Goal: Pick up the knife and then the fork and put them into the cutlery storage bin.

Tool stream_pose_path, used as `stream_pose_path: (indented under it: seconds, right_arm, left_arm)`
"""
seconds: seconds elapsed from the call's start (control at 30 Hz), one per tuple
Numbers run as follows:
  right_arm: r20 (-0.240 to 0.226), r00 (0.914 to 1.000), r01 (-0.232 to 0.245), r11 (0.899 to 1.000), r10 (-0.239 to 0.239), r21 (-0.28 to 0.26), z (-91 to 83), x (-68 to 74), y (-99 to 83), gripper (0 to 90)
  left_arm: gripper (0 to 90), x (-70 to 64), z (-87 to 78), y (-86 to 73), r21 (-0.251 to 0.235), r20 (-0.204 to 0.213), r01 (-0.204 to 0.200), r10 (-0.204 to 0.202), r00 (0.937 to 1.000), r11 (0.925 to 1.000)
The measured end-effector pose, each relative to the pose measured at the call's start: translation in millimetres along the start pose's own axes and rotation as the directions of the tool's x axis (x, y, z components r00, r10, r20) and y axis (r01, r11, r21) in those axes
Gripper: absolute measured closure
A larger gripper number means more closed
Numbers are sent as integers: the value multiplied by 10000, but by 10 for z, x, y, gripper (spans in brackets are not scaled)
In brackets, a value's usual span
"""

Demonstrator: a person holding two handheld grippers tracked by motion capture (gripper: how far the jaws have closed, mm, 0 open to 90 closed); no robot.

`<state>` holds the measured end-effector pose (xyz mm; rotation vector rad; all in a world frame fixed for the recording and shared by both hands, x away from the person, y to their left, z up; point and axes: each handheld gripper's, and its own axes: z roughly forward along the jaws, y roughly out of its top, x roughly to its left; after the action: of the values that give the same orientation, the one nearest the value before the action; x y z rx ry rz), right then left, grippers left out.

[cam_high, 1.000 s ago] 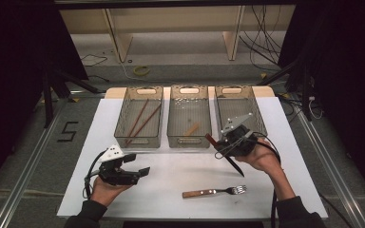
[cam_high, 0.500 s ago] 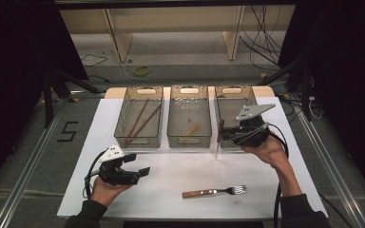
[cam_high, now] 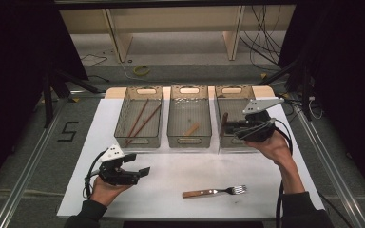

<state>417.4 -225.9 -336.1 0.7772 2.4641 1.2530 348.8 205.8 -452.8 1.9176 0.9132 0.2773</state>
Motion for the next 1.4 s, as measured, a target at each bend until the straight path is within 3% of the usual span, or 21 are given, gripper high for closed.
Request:
stream_pose_path:
  seconds: [0.53,0.8,1.23,1.4]
  right_arm:
    - [577,9979,-247,9976,285,-651,-358,-235,330,767]
    - [1090,9924,-521,9975,571,-487,-474,-411,471,767]
    - [1648,9764,-1324,9897,1396,-543,-401,-762,220,766]
    - [1865,9680,-1649,9858,1677,-304,-349,-846,97,766]
  left_arm:
    - [188,0,5,-1,-34,1,60,-60,10000,10000]
    - [188,-1,5,2,-35,0,52,-52,10000,10000]
    - [188,5,-6,3,-65,6,81,-81,10000,9999]
    - [188,4,-1,3,-50,11,67,-67,10000,10000]
